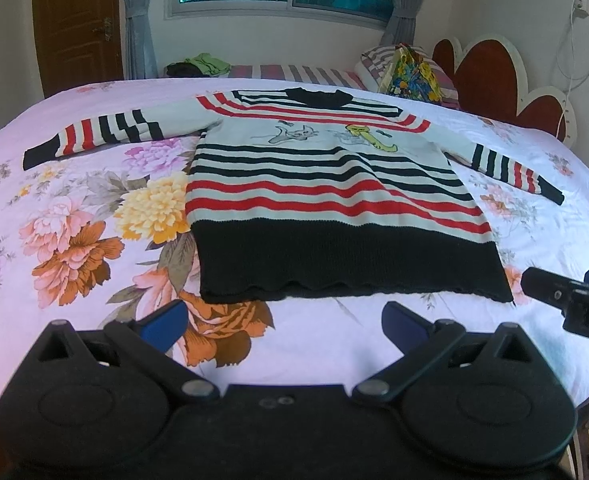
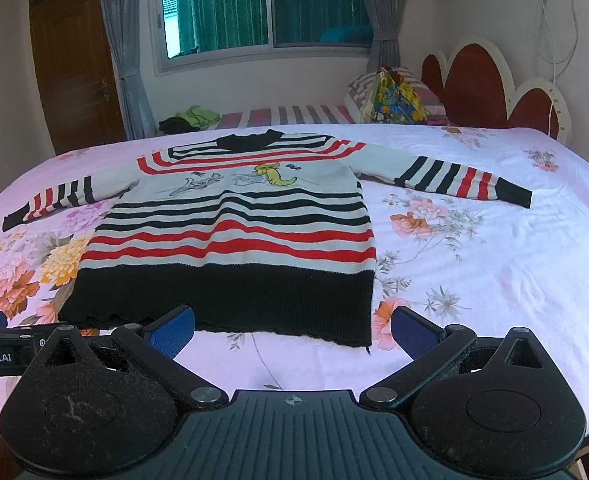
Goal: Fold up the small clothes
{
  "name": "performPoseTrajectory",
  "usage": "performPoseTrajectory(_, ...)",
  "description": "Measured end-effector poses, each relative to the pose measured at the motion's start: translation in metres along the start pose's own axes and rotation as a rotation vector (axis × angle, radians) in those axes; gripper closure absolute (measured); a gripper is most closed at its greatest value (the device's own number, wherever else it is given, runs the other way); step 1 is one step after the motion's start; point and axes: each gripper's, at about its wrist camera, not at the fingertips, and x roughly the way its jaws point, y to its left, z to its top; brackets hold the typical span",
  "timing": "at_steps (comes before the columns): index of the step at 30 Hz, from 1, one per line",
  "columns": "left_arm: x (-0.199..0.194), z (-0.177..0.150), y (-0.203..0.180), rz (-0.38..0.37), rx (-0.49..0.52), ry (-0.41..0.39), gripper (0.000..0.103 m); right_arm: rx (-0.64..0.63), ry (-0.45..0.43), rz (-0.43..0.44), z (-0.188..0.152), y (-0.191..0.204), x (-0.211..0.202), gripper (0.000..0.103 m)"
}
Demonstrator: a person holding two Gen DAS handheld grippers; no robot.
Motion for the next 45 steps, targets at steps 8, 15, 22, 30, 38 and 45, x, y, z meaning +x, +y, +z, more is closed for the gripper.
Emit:
performPoseTrajectory(8, 0.003, 0.001, 0.002, -0.007, -0.003, 0.005, 0.001, -0.002, 0.002, -0.002, -0.001, 0.001, 0.0, 0.0)
performPoseTrajectory(15, 0.003, 0.001, 0.003, -0.006, -0.006, 0.007, 0.001, 0.0, 0.006, 0.004, -0.002, 0.001, 0.0, 0.0)
performPoseTrajectory(22, 0.003, 0.001, 0.004, -0.005, -0.004, 0.007, 0.001, 0.001, 0.011, 0.002, -0.002, 0.002, 0.003, 0.0)
performPoseTrajectory(30, 0.005, 0.003, 0.007, -0.005, -0.007, 0.017, 0.001, 0.036, 0.012, -0.015, -0.001, 0.0, 0.007, 0.0)
performPoseTrajectory(38, 0.019, 0.013, 0.013, -0.08, -0.093, 0.021, 0.001, 0.102, 0.016, 0.003, 0.002, -0.017, 0.01, 0.0)
performPoseTrajectory(45, 0.037, 0.036, 0.004, -0.062, -0.083, -0.036, 0.001, 0.202, 0.03, -0.032, 0.02, -0.062, 0.03, 0.0)
